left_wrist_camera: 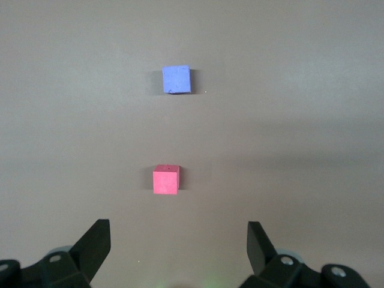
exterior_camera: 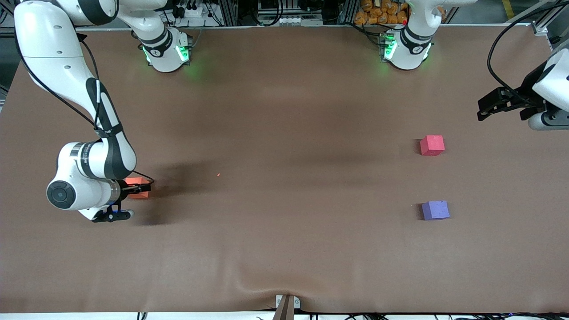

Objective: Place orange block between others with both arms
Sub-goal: 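Carry the orange cube with the right gripper toward the table middle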

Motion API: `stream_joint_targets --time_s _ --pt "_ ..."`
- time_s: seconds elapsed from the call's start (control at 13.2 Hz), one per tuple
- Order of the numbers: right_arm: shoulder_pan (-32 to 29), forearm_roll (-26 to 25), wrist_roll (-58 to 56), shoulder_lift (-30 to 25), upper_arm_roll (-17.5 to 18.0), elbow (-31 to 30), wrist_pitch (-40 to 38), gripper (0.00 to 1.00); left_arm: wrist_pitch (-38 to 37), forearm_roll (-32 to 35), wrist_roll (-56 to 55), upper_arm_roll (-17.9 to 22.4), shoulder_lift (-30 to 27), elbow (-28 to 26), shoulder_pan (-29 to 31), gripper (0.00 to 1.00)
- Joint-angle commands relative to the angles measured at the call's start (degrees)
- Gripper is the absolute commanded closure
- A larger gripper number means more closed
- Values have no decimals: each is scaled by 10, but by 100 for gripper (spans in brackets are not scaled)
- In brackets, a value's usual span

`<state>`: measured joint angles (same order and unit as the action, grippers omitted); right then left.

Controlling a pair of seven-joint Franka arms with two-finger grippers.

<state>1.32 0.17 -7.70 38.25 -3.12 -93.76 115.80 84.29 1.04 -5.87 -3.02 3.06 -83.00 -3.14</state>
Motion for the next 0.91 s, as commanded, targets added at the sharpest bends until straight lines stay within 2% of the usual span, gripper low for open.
stream_joint_targets --time_s 0.0,0.53,0.61,0.83 --pt "-4 6 -22 5 0 3 1 0 2 -1 -8 -1 -11 -15 2 0" --pt "-6 5 -25 8 0 3 19 0 2 0 -8 -1 -8 -16 2 0" --pt "-7 6 -36 8 0 3 22 5 2 -1 -8 -1 -8 -16 2 0" --pt "-12 6 -86 10 0 3 26 32 2 0 -8 -1 -7 -16 2 0"
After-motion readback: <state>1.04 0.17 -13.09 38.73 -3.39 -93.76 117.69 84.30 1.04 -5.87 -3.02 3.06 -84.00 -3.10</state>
